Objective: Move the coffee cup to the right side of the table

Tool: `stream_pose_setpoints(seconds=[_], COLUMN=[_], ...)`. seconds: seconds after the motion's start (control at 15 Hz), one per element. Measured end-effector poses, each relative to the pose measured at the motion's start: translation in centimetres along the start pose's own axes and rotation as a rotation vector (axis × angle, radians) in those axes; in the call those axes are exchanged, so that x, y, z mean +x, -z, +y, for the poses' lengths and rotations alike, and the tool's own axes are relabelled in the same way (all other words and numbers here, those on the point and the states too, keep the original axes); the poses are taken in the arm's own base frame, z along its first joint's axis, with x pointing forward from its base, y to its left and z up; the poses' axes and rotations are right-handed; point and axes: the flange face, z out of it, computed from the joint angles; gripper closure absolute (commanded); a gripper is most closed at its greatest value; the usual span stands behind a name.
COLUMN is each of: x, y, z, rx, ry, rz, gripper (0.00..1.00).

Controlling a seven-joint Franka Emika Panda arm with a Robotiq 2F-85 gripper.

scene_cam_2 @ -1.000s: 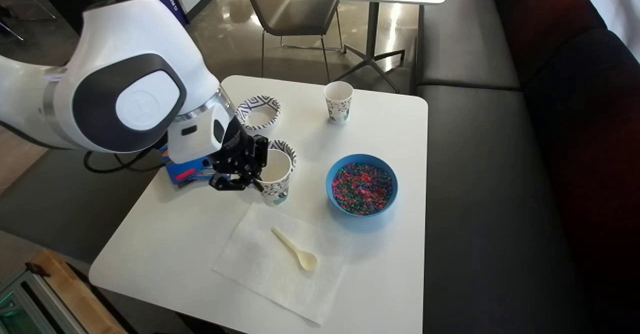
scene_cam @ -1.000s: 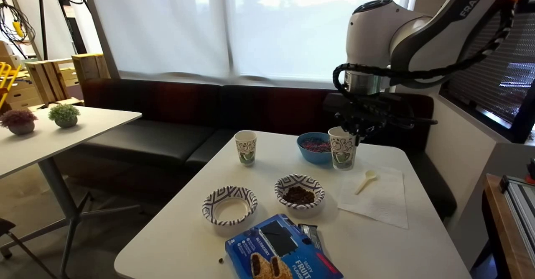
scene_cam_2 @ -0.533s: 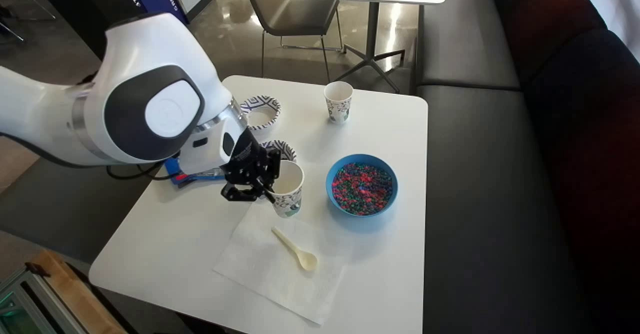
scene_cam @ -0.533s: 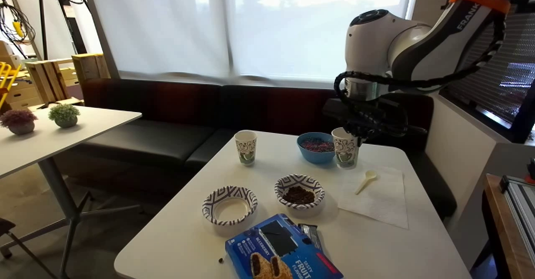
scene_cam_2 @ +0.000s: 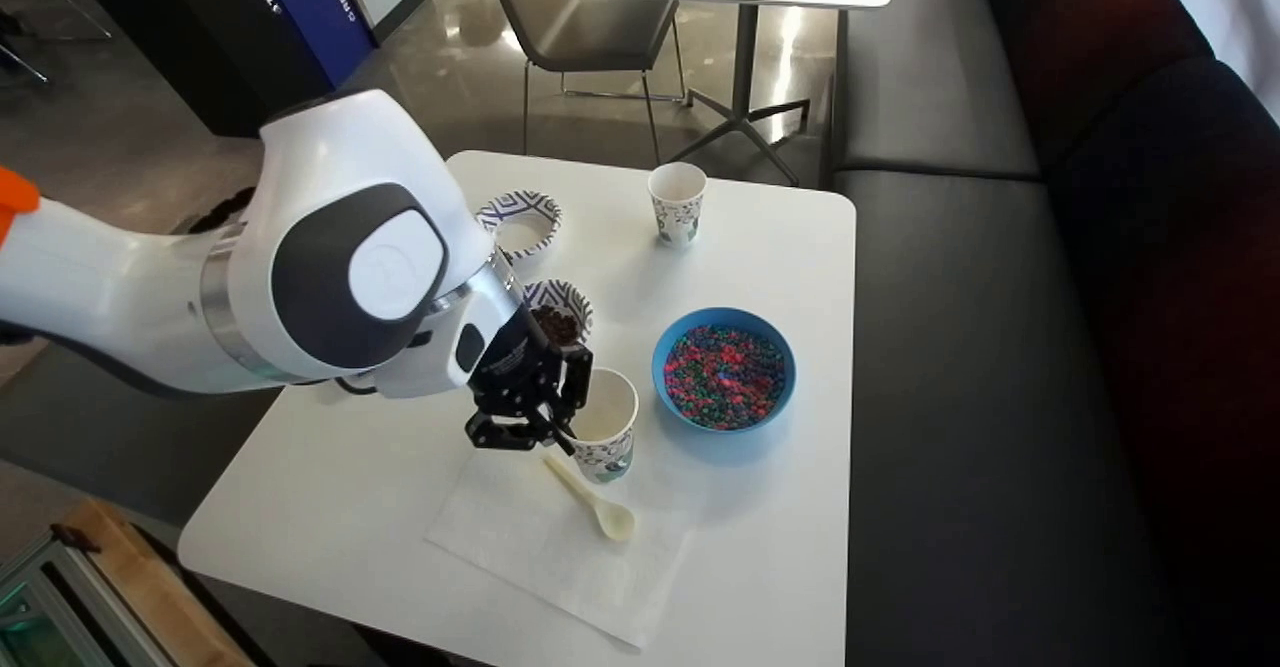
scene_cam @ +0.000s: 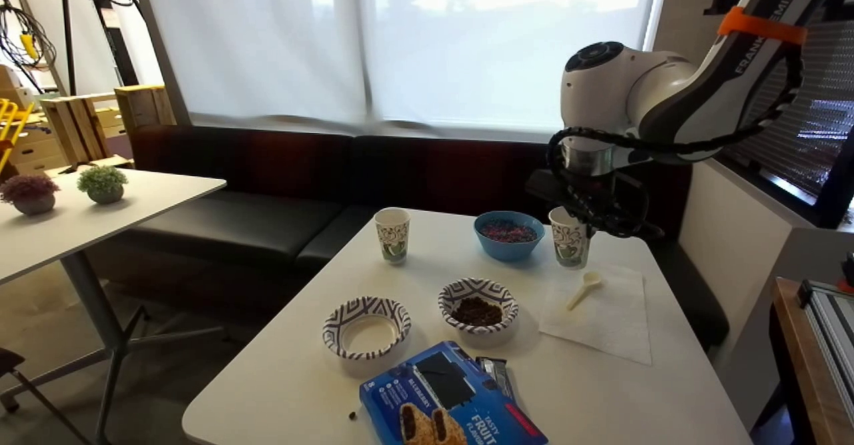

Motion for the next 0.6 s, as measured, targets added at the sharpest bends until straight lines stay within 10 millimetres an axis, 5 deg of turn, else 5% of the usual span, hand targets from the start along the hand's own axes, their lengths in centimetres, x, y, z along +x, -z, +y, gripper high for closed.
stream_pose_setpoints(seconds=[0.6], x=[-1.0], y=[-2.8], z=[0.1], rx=[0.068], ry=[-0.061], rz=[-0.039], gripper=[0.99])
